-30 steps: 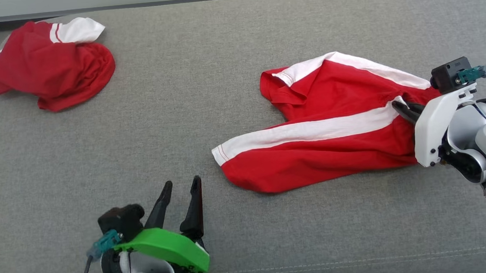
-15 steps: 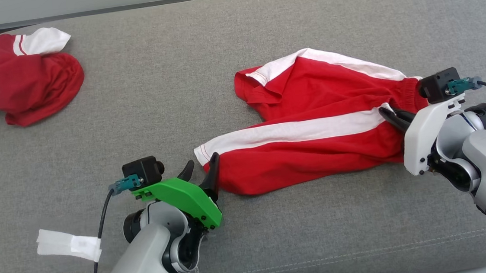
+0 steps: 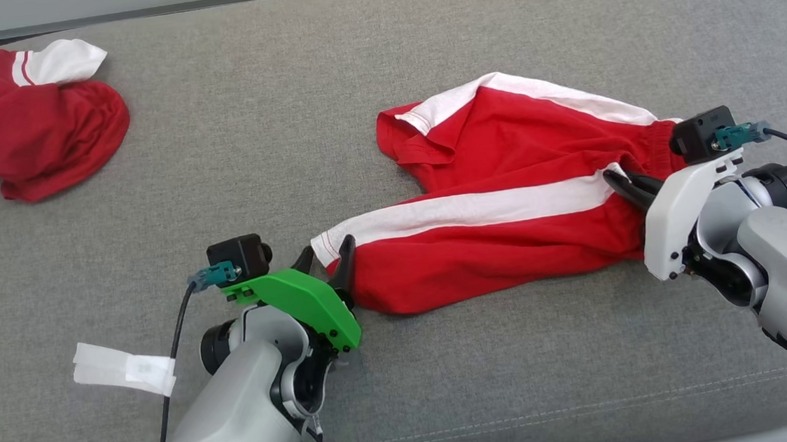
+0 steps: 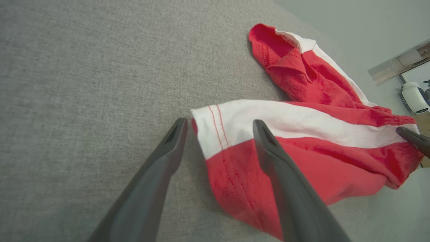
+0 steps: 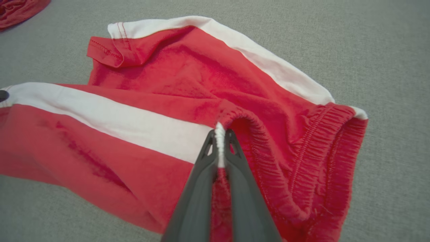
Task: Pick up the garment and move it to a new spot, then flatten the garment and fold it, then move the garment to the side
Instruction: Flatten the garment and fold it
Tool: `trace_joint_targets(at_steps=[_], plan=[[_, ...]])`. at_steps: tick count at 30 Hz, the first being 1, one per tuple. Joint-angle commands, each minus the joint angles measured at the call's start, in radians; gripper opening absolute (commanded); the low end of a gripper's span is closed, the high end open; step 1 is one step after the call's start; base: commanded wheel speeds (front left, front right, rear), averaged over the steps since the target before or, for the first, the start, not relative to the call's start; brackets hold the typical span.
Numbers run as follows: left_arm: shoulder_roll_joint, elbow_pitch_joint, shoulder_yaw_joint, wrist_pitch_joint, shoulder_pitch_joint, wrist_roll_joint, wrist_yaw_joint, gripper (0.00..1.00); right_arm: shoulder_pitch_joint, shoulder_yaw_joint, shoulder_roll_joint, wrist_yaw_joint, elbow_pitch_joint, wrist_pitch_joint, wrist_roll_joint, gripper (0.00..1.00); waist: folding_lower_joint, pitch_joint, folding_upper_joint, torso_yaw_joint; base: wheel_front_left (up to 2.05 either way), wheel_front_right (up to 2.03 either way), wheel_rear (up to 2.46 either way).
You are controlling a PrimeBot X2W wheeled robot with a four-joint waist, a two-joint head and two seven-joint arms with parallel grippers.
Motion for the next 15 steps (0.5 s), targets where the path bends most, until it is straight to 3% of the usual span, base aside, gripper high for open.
trace_joint_targets(at_steps=[1,10,12,13,14,15], plan=[[-0.006,0.005,-0.002,-0.006,-0.020,-0.005,-0.011,1.00,-0.011,0.005,-0.001,-0.001,0.006,-0.010,0.010,0.00,0.0000,0.000,-0.0001,0.000,0.00,0.00,0.00],[-0.016,0.031,-0.020,-0.003,-0.050,-0.029,-0.027,0.98,-0.028,0.037,0.002,-0.001,0.024,-0.032,0.031,0.00,0.0000,0.002,-0.0001,-0.002,0.00,0.00,0.00],[-0.018,0.036,-0.016,-0.010,-0.059,-0.039,-0.030,0.93,-0.032,0.044,0.004,-0.001,0.026,-0.038,0.036,0.00,0.0000,0.004,-0.0001,-0.005,0.00,0.00,0.00],[-0.018,0.037,-0.013,-0.010,-0.061,-0.045,-0.033,0.84,-0.033,0.049,0.006,-0.001,0.027,-0.040,0.038,0.00,0.0000,0.005,-0.0001,-0.006,0.00,0.00,0.00],[-0.018,0.037,-0.013,-0.010,-0.061,-0.045,-0.033,0.84,-0.033,0.049,0.006,-0.001,0.027,-0.040,0.038,0.00,0.0000,0.005,-0.0001,-0.006,0.00,0.00,0.00],[-0.019,0.038,-0.012,-0.009,-0.063,-0.052,-0.036,0.76,-0.035,0.053,0.007,-0.001,0.030,-0.043,0.039,0.00,0.0000,0.005,-0.0001,-0.008,0.00,0.00,0.00]])
